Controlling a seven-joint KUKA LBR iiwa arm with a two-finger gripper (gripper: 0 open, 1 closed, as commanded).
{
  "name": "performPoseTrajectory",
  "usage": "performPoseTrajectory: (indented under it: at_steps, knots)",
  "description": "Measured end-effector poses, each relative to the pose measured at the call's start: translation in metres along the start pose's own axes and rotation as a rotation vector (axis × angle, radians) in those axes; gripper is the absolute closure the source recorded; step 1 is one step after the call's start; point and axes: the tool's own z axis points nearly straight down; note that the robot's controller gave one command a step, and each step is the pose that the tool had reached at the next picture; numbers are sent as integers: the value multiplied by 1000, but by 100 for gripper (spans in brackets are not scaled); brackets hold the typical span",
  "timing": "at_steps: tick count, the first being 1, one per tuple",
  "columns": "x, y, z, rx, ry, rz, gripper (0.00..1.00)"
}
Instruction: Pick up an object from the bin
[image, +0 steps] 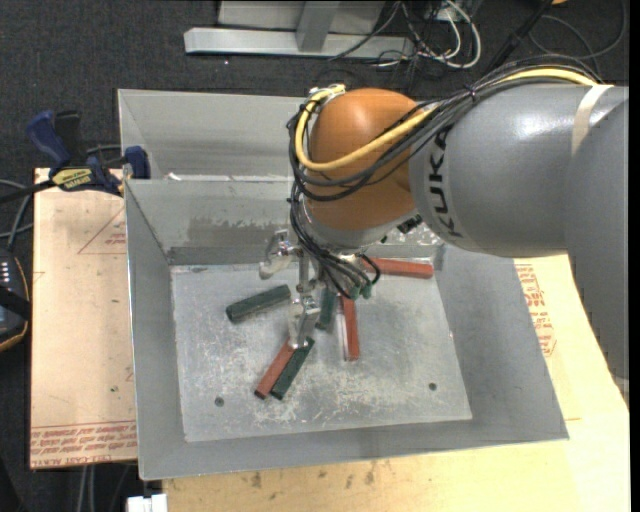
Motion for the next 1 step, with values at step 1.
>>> performPoseTrajectory:
  at_steps: [1]
  knots:
    - [14,-22,61,0,2,-248,0]
